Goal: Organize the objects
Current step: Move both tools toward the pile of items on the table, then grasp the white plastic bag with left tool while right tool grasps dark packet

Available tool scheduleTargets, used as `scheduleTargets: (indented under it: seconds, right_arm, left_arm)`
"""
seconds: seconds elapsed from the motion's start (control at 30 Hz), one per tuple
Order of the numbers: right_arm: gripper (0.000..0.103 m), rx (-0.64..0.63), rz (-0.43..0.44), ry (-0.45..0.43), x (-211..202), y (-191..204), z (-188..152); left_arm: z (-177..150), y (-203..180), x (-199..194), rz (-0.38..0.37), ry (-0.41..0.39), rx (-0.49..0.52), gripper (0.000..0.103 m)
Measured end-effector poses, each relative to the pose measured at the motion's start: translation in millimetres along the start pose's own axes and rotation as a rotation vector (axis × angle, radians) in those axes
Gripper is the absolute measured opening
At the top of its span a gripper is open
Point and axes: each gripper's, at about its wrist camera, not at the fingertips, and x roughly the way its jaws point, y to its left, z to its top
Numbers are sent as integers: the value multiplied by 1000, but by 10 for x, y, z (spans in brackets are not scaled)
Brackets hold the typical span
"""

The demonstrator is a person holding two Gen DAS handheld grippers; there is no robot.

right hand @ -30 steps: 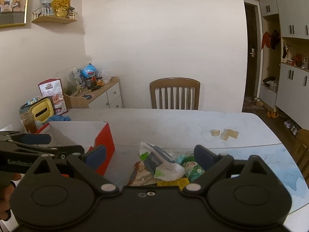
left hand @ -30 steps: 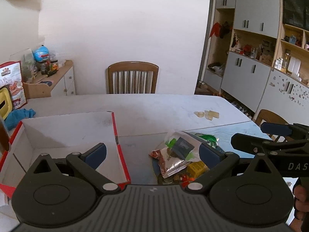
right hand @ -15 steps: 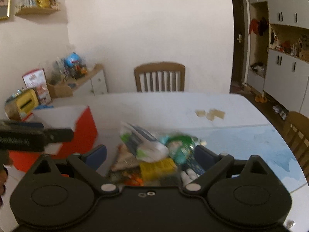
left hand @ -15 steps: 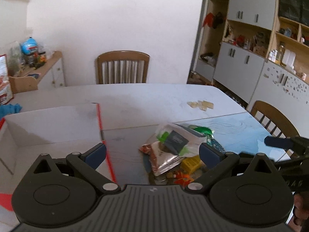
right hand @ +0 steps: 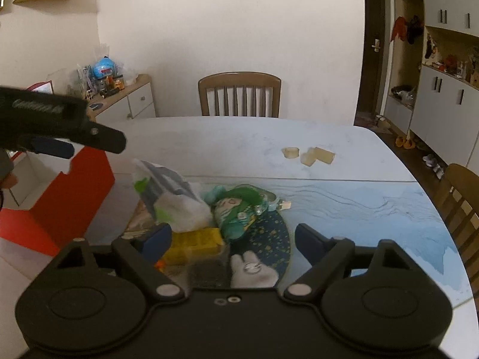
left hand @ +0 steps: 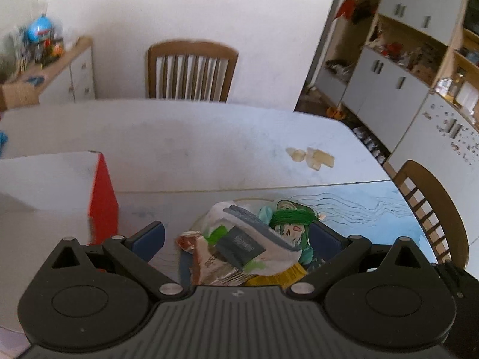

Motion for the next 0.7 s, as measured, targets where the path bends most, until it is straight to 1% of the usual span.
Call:
scheduleTargets:
  seconds: [0.13,0.27,0.37,0.47,0.53,0.63,0.7]
  right_arm:
    - [86,-23,29,14,120,-144,34]
    - [85,-41,67,52,212,-232,-36]
    - [81,-55,104,79,261,-285,-96]
    - [78,-92,159,101,270,-287,-155]
    - [77,-123,198,114,271,-241,-188]
    - [75,-174,237,134,312,-129,-238]
    - [72,-199,247,137,336,-68,-252]
  left_arm:
    - [93,-7,327,23,73,-70,103]
    - [87,54,620,55,141,-142,103]
    - [58,94,799,77,173,-190,103]
    - [38,84,918,100,182,-212,103]
    - [11,51,958,126,163,-210,102]
    - [-8,25,1020,122,173,-217,102]
    - [-25,-8,1039,125,176,-211,102]
